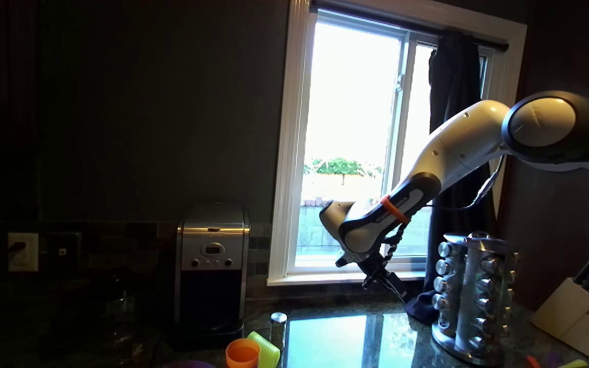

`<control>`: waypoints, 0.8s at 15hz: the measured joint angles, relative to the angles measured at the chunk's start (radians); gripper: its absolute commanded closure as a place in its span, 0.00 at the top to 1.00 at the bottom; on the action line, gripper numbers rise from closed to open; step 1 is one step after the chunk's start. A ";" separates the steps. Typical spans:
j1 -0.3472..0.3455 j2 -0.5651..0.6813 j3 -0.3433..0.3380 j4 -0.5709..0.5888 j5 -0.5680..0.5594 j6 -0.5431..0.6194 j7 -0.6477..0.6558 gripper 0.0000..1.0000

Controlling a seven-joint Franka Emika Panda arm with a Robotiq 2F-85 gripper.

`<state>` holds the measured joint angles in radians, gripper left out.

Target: Put one of the small containers in the seasoning rack

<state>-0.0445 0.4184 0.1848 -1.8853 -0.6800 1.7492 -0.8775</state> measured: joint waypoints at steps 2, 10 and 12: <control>-0.005 -0.030 -0.002 -0.007 0.090 0.059 -0.045 1.00; 0.015 -0.164 -0.027 -0.094 0.281 0.254 -0.020 1.00; 0.036 -0.190 -0.037 -0.115 0.279 0.252 0.038 1.00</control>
<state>-0.0081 0.2284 0.1477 -2.0002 -0.4006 2.0012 -0.8390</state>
